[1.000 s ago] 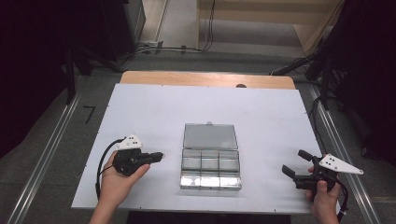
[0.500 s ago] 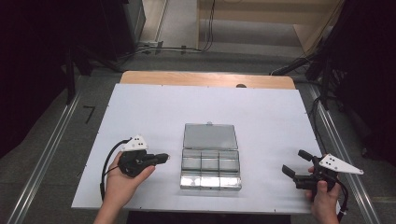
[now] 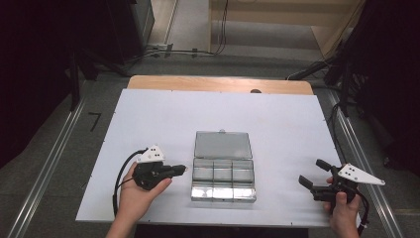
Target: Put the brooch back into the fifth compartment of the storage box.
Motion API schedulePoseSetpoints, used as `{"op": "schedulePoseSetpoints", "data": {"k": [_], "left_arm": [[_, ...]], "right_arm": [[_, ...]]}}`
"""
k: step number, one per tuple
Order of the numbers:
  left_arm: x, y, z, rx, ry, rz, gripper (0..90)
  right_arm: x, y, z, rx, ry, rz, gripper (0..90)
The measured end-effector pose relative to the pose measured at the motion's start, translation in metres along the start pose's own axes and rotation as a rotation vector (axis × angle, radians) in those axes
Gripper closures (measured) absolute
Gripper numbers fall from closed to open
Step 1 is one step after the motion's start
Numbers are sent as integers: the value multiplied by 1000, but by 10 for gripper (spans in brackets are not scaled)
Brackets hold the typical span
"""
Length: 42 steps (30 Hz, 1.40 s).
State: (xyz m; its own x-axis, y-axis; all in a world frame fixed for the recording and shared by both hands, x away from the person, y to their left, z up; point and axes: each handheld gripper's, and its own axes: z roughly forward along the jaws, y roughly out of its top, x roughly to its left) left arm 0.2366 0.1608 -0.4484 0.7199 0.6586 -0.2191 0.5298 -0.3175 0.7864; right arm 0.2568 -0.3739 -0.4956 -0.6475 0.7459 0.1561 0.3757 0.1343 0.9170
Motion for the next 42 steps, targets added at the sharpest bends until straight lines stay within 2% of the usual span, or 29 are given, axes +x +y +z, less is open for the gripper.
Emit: {"op": "schedulePoseSetpoints", "data": {"k": [20,42], "left_arm": [[-20,2,22,8,-37,44,898],[-39,3,42,16,-76,74,898]], "right_arm": [[0,0,0,3,1,-2,0],[0,0,0,5,1,-3,0]]}}
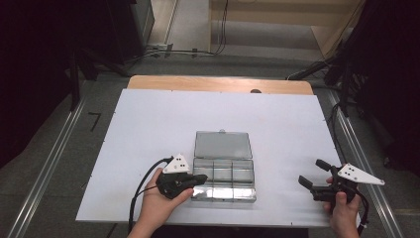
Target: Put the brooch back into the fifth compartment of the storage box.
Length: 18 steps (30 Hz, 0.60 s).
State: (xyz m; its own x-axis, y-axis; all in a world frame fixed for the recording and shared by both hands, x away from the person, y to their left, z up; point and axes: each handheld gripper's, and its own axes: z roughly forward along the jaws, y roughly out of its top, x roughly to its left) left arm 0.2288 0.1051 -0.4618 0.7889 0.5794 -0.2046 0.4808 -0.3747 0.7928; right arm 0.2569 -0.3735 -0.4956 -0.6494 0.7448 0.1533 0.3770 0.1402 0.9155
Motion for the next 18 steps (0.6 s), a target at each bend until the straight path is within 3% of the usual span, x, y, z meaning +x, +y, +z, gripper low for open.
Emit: {"op": "schedulePoseSetpoints", "data": {"k": [18], "left_arm": [[-12,-1,19,24,-32,23,898]], "right_arm": [[0,0,0,2,2,2,0]]}}
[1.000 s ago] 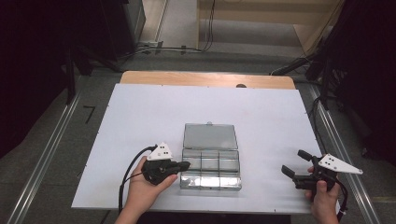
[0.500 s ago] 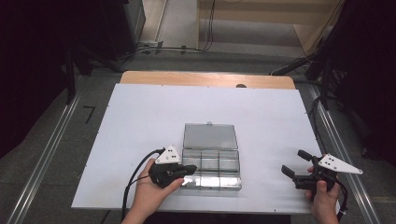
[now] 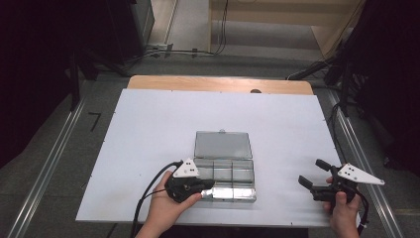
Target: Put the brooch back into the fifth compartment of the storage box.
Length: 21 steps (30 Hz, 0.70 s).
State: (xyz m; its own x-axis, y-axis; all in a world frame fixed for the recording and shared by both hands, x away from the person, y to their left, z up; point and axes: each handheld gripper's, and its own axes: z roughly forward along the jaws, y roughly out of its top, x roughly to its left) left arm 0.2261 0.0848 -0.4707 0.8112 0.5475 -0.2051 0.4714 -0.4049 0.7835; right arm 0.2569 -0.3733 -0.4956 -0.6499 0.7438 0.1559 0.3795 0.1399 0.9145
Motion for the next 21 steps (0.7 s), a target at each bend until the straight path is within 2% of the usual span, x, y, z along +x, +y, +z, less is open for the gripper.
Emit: {"op": "schedulePoseSetpoints", "data": {"k": [14,21], "left_arm": [[-12,-1,23,8,-5,26,898],[-15,-3,33,42,1,38,897]], "right_arm": [[0,0,0,1,-3,-4,0],[0,0,1,1,-3,-7,0]]}}
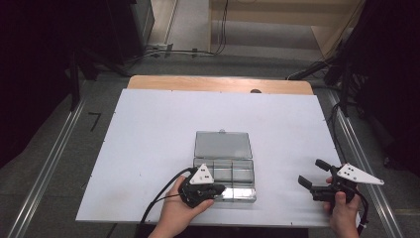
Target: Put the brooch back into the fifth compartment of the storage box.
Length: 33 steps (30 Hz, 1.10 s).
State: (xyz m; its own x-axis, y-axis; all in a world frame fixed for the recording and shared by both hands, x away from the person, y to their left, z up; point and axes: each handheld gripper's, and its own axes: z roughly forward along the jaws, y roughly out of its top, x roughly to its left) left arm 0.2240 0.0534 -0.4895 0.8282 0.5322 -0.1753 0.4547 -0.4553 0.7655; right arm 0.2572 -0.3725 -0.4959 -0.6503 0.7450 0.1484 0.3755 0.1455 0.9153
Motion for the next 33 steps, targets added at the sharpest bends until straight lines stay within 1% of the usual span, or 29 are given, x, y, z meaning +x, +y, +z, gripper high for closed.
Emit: {"op": "schedulePoseSetpoints", "data": {"k": [6,10,12,17,18,22,26,29,31,33], "left_arm": [[0,-1,5,27,14,5,896],[0,-1,5,20,10,-4,883],[2,0,3,7,2,-20,826],[5,1,-6,-44,2,-62,631],[6,2,-7,-58,-3,-68,582],[10,4,-15,-112,-27,-89,467],[15,8,-21,-142,-41,-99,361],[18,11,-26,-162,-29,-104,268],[21,14,-31,-177,-20,-108,237],[23,17,-33,-183,-18,-106,188]], "right_arm": [[0,0,0,2,-1,2,0],[0,0,0,1,0,3,0],[0,0,0,2,0,2,0],[0,0,0,1,1,2,0],[0,0,0,2,0,2,0],[0,0,0,3,-1,-4,0],[0,0,0,4,-4,1,0],[1,0,1,6,-4,-2,0],[1,0,1,7,-5,-1,0],[2,0,2,9,-5,2,0]]}}
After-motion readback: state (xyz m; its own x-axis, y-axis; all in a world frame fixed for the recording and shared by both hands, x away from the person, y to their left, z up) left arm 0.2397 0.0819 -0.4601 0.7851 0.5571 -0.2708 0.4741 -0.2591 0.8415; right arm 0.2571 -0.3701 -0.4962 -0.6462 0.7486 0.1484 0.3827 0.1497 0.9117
